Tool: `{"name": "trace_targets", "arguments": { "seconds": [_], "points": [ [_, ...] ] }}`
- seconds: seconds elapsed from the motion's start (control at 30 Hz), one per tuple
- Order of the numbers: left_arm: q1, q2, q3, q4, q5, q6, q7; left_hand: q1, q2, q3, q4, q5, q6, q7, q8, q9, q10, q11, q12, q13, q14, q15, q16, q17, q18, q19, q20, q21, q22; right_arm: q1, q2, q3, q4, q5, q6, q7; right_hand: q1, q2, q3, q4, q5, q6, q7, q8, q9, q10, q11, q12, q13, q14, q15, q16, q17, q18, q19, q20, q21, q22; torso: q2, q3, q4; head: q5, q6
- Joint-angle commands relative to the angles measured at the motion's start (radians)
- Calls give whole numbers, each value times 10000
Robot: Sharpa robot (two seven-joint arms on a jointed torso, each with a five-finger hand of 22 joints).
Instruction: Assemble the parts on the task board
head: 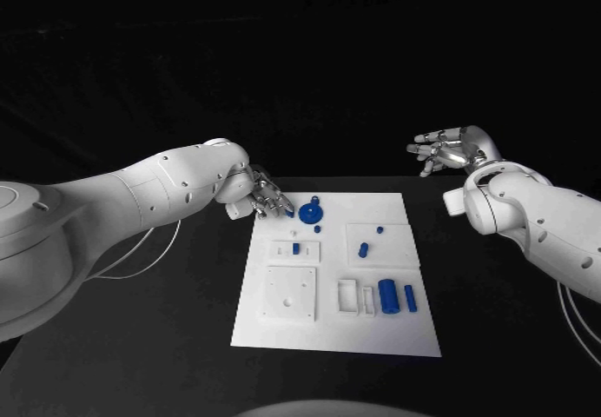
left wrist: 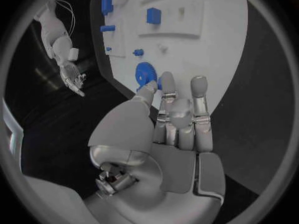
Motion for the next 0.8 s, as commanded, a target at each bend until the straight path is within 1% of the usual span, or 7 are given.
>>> {"name": "trace_targets", "arguments": {
  "seconds": [0.03,0.2,0.33,0.47,0.57,0.67,0.8],
  "points": [
    [3,-69,6,136,423,-306,168,83,-73,412,-309,457,169,-45,73,2267,418,-42,16,-33,29,-98,25,44,-50,-19,-39,18,172,-2,17,6,-16,-81,188,21,-12,62,0,92,74,-76,15,-36,-10,-61,-19,-11,-2,-43,38,-33,-10,-115,327,52,-6,-18,-3,-3,-4,2,32],
    [8,-234,13,442,490,-548,155,-118,-145,741,-477,627,252,-61,-74,2716,430,-59,157,-136,65,-119,25,41,-88,9,-83,32,167,-2,21,5,-47,-81,215,13,-12,63,1,100,84,-77,16,-36,-10,-63,-19,-9,-1,-44,38,-33,-10,-116,327,52,-7,-20,-13,-13,5,-2,20],
    [28,-434,20,804,520,-766,119,-175,-176,805,-517,724,305,-72,-122,2834,435,-69,221,-161,88,-131,25,45,-98,25,-99,40,167,-2,18,5,-64,-81,233,8,-12,63,1,100,84,-77,16,-36,-10,-63,-19,-9,-1,-44,38,-33,-10,-116,327,52,-7,-20,-15,-3,17,13,27],
    [82,-694,24,1237,532,-997,72,-216,-212,857,-557,844,368,-86,-173,2917,444,-81,296,-184,116,-143,24,52,-103,46,-112,51,168,-3,12,5,-79,-81,247,4,-12,63,1,100,84,-77,16,-36,-10,-63,-19,-9,-1,-44,38,-33,-10,-116,327,52,-7,-20,-22,-10,34,28,35],
    [158,-1015,25,1760,540,-1315,63,-251,-256,899,-604,1019,438,-99,-209,2957,452,-96,401,-191,151,-163,22,68,-113,74,-138,62,166,-3,-4,5,-89,-81,278,-3,-12,55,-4,116,104,-75,16,-35,-10,-64,-18,-4,3,-43,38,-31,-11,-115,329,53,-9,-24,-23,-7,31,70,36],
    [233,-1354,23,2314,611,-1707,96,-289,-308,945,-648,1186,514,-111,-247,2968,456,-114,519,-197,192,-178,5,69,-125,104,-159,71,163,-4,-32,4,-91,-81,300,-12,-11,48,-10,119,106,-78,16,-36,-10,-69,-16,-4,3,-46,39,-33,-12,-116,325,54,-12,-27,-50,-8,60,76,33],
    [335,-2027,14,3383,686,-2227,75,-334,-376,1001,-711,1425,638,-132,-303,2954,469,-135,699,-207,214,-195,-38,35,-133,128,-176,64,158,-7,-104,3,-78,-81,316,-29,-11,48,-10,119,106,-78,16,-36,-10,-69,-16,-4,3,-46,39,-33,-12,-116,325,54,-12,-27,-89,-10,97,51,-3]
  ]
}}
